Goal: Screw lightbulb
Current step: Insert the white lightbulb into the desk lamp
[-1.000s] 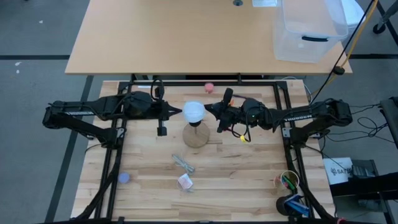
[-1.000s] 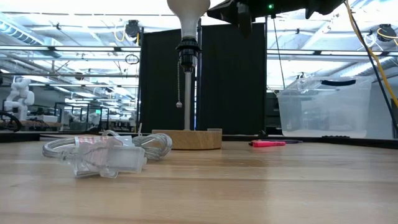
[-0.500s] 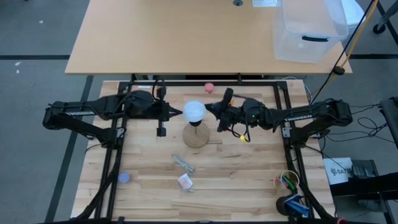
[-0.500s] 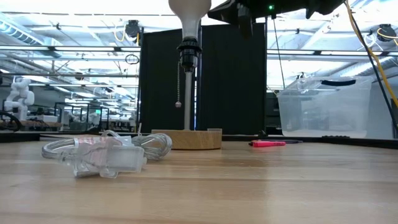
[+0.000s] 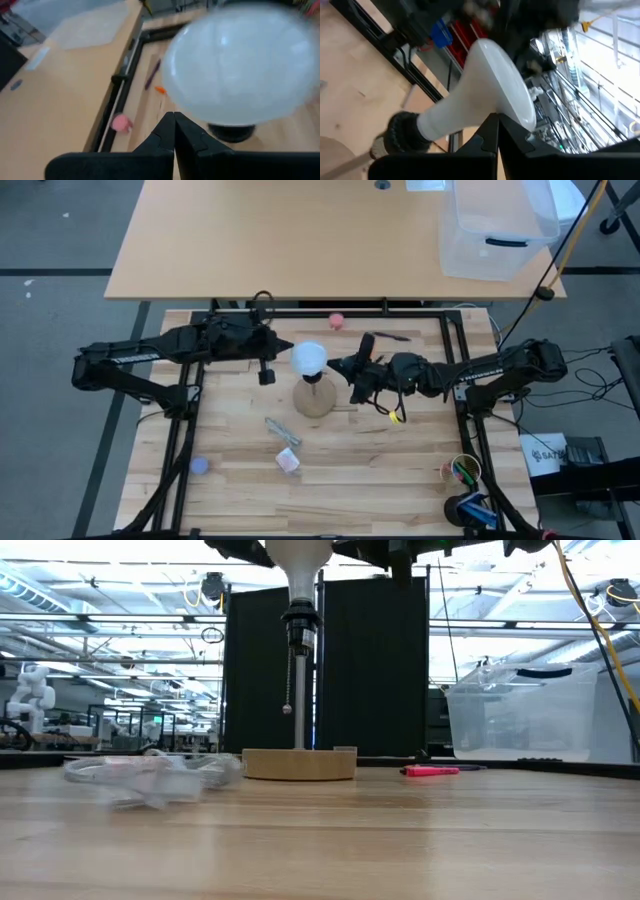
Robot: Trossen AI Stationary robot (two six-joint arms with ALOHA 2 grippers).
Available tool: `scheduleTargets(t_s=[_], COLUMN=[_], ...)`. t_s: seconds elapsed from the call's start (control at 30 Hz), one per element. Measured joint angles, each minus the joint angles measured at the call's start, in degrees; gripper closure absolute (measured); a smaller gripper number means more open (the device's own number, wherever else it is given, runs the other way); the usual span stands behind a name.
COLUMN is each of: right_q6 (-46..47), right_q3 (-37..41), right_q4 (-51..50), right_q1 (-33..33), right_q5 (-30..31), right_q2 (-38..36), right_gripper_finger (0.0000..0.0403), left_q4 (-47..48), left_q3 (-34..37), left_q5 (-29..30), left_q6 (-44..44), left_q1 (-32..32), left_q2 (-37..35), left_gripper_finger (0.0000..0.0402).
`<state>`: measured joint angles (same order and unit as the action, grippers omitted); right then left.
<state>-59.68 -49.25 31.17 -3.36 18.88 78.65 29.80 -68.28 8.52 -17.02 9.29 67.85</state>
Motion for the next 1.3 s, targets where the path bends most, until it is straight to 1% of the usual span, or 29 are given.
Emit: scheduleTargets(t_s=[0.1,0.27,0.4,0.5,0.57,0.67,0.73,0.87,1.03,1.2,1.3], right_q6=[0.21,1.38,4.35,4.74,3.94,1.79,0.68,0.42,0.39,0.26,0.31], right_q3=[0.0,0.0,0.0,0.0,0.0,0.0,-0.04,-0.04,-0.04,-0.04,-0.04], right_q4=[-0.01,-0.3,-1.92,-2.52,-2.06,0.61,2.35,3.39,3.18,3.16,3.09], right_q1=[-1.52,-3.28,-3.31,-3.06,-2.37,-0.84,0.18,1.57,1.91,1.25,0.83], right_q5=[0.06,0.34,0.78,4.36,6.66,7.2,6.7,6.6,6.27,5.92,6.02], right_q2=[0.0,0.0,0.0,0.0,0.0,0.02,0.0,0.0,0.0,0.0,-0.07], right_gripper_finger=[0.0403,0.0403,0.0403,0.0403,0.0403,0.0403,0.0403,0.0403,0.0403,0.0403,0.0403], left_q4=[-0.17,-0.6,-0.02,0.36,0.64,0.49,0.53,1.03,0.53,0.64,0.59], left_q3=[0.17,0.06,0.02,-0.03,-0.03,-0.03,-0.03,0.01,-0.05,-0.05,-0.07], left_q5=[0.01,2.76,2.37,0.52,-2.21,-6.49,-7.03,-6.4,-5.95,-1.4,-0.96], left_q6=[0.07,-0.01,0.0,0.14,0.22,0.23,0.36,1.33,1.57,1.52,1.49], left_q1=[0.53,0.53,-0.01,-1.05,-2.16,-3.66,-4.68,-6.42,-6.69,-6.81,-6.58], left_q2=[1.01,1.0,-2.85,-5.75,-6.75,-7.29,-6.61,-5.11,-3.2,-1.89,-1.74], left_gripper_finger=[0.0401,0.0401,0.0401,0.0401,0.0401,0.0401,0.0401,0.0401,0.0401,0.0401,0.0401])
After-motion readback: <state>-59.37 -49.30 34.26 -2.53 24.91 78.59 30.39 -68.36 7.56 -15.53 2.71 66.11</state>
